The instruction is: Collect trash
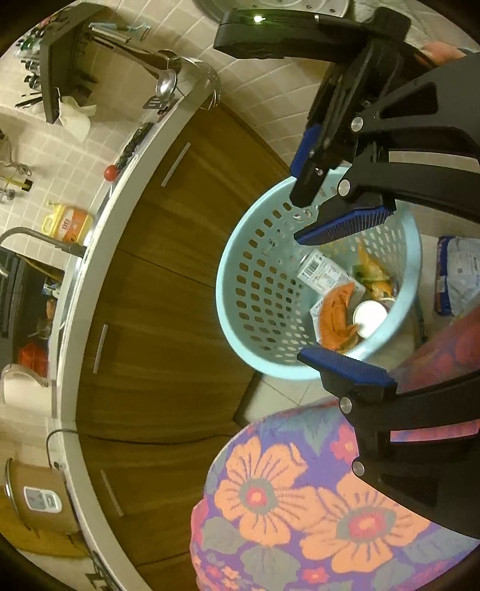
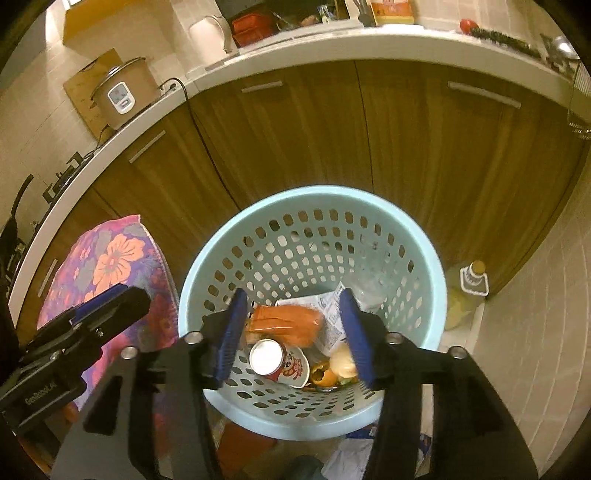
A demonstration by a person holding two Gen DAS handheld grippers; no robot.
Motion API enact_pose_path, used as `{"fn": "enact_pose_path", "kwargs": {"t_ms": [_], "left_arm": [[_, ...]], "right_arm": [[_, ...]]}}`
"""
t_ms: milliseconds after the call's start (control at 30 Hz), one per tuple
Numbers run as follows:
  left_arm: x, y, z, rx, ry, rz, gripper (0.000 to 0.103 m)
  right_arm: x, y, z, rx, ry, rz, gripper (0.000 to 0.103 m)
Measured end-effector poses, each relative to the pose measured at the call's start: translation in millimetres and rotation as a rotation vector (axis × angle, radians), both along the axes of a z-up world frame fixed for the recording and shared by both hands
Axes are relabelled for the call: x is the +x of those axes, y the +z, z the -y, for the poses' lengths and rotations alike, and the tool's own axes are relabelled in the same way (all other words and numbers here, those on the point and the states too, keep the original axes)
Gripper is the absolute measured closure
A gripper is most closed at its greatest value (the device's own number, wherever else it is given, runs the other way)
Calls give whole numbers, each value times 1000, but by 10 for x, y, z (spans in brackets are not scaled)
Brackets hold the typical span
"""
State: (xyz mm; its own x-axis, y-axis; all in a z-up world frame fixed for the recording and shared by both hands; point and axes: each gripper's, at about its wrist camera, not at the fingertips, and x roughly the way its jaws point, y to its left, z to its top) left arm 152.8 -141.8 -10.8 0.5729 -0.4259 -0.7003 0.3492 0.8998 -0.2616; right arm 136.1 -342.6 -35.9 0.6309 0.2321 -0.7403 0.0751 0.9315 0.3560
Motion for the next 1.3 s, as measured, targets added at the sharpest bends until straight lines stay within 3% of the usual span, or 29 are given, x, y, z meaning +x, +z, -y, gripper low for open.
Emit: {"fn": "enact_pose_path", "kwargs": {"t_ms": [333,500,900,1100,1300], "left_arm": [[-358,275,-401,-9,40,92,47],[-580,402,-673,-78,53,114,42],[-1093,368,-1266,46,272,281,40],[-1231,322,-1386,103,348,350,29],[-1259,281,-1432,88,366,361,29]], "right_arm": [[-313,423,-270,0,28,129,54],[-507,630,-510,-45,46,192,54],[-894,737,-1072,-89,110,289,53],[-1005,673,-1286,-135,130,317,53],[-1065,641,-1385,-144,122,350,43]]}}
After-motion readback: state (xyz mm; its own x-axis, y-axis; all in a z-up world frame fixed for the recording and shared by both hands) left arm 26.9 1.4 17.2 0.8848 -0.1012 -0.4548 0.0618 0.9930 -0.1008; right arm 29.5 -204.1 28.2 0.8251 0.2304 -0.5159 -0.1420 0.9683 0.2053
